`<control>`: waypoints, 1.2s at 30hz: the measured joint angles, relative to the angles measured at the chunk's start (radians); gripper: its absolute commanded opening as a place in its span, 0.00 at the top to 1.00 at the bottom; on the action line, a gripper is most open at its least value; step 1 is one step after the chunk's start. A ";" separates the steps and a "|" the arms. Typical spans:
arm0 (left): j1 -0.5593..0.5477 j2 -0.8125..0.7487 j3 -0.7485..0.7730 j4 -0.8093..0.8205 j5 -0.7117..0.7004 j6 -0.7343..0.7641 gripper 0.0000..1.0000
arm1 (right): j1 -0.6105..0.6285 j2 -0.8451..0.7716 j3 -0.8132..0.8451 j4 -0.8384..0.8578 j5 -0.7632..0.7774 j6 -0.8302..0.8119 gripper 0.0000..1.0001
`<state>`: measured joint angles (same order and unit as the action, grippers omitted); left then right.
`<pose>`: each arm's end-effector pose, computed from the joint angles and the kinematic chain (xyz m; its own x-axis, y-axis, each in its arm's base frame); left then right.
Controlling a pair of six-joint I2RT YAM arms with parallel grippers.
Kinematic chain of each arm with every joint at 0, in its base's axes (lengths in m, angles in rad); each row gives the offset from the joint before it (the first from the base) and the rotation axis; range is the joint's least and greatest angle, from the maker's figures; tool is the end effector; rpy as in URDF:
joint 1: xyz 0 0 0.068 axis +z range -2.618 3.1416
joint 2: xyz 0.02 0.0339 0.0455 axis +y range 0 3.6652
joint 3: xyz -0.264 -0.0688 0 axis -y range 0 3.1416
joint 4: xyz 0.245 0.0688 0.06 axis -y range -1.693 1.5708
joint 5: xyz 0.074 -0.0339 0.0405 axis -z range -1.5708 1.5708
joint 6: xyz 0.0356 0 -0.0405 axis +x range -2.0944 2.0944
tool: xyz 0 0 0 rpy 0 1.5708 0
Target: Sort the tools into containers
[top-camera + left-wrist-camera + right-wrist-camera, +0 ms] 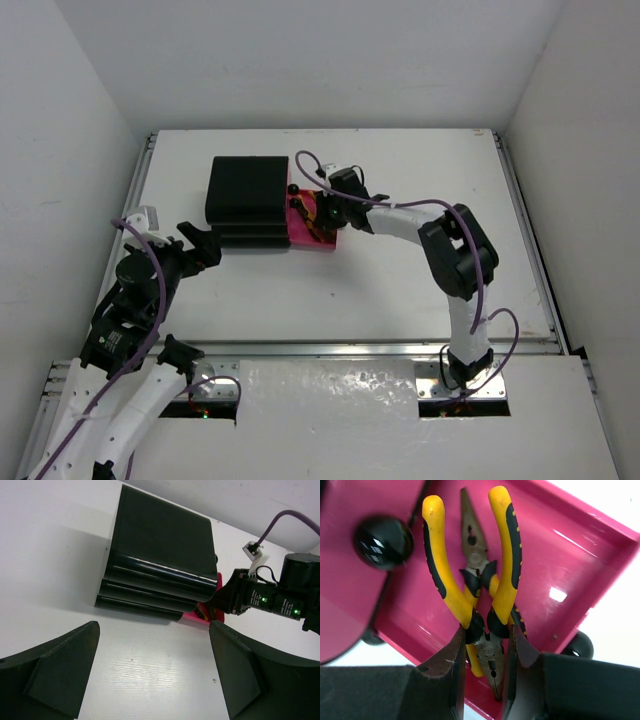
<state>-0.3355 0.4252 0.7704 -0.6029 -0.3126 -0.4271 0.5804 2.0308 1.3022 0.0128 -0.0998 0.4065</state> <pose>0.0924 -0.0206 0.3343 -0.2325 -0.3364 -0.9126 -0.0701 0.9416 -0.3292 0.3681 0.2456 0.1599 -0.7446 -0.0178 -0.6672 -0.3419 0.8687 0.3584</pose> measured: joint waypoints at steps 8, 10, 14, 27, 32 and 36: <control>0.000 0.000 0.000 0.000 0.000 0.000 0.11 | 0.000 -0.013 -0.012 -0.024 0.004 -0.038 0.77; 0.000 0.000 0.000 0.000 0.000 0.000 0.11 | 0.000 -0.013 -0.011 -0.027 0.003 -0.041 0.60; 0.000 0.000 0.000 0.000 0.000 0.000 0.11 | 0.000 -0.014 0.000 -0.053 -0.001 -0.047 0.50; 0.000 0.000 0.000 0.000 0.000 0.000 0.11 | -0.016 -0.214 -0.048 -0.108 0.090 0.007 0.42; 0.000 0.000 0.000 0.000 0.000 0.000 0.11 | -0.092 -0.227 -0.057 -0.134 0.140 0.051 0.46; 0.000 0.000 0.000 0.000 0.000 0.000 0.11 | -0.138 -0.149 -0.055 -0.146 0.157 0.055 0.56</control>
<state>-0.3355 0.4255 0.7704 -0.6029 -0.3126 -0.4271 0.4419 1.8816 1.2469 -0.1337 0.0574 0.4618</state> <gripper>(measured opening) 0.893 0.468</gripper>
